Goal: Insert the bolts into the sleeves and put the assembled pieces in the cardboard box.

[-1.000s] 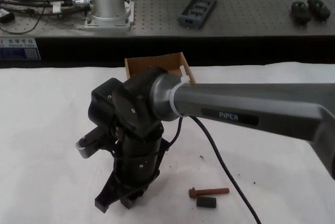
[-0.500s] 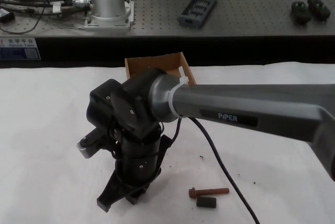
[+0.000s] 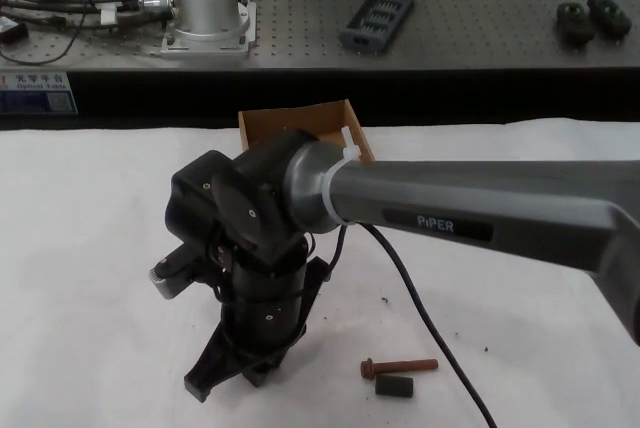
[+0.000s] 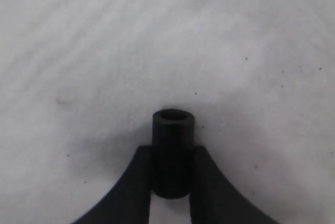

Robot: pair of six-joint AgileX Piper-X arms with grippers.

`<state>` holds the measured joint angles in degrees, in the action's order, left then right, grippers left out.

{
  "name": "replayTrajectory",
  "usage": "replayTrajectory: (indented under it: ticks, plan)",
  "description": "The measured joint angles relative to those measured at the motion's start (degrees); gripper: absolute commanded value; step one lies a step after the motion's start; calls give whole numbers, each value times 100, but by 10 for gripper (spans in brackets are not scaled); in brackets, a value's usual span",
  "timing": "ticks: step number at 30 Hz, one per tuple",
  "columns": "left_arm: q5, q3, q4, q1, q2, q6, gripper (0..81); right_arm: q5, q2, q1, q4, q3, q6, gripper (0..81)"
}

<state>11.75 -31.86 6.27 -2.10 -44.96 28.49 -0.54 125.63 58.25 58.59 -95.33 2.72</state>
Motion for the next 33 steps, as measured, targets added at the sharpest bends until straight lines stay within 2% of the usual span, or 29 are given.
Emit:
replayTrajectory:
  ticks: [7, 10, 15, 18, 22, 24, 27, 33]
  plan:
    - [46, 71, -115, 0, -223, 18, 6, 466, -56, -148, -36, 0, 20, 34]
    - [191, 156, -77, 0, -420, 160, 6, 718, -429, -317, -208, 187, 26, 34]
    - [498, 251, 260, 0, -885, 464, 6, 1128, -1221, -521, -1011, 1196, 26, 34]
    - [891, 255, 1101, 117, -1461, 860, 6, 1464, -1893, -643, -1742, 1990, 26, 34]
    - [1097, 255, 1790, 561, -2107, 1527, 6, 1909, -2557, -713, -2654, 2923, 54, 34]
    - [1130, 219, 2028, 855, -2410, 1724, 6, 2471, -3048, -804, -3493, 3833, 296, 34]
    - [1157, 63, 2173, 1199, -2698, 1825, 6, 2783, -3298, -913, -4014, 4345, 523, 34]
    - [1206, -683, 2287, 2260, -3625, 1823, 6, 3246, -3597, -1308, -4742, 5183, 803, 34]
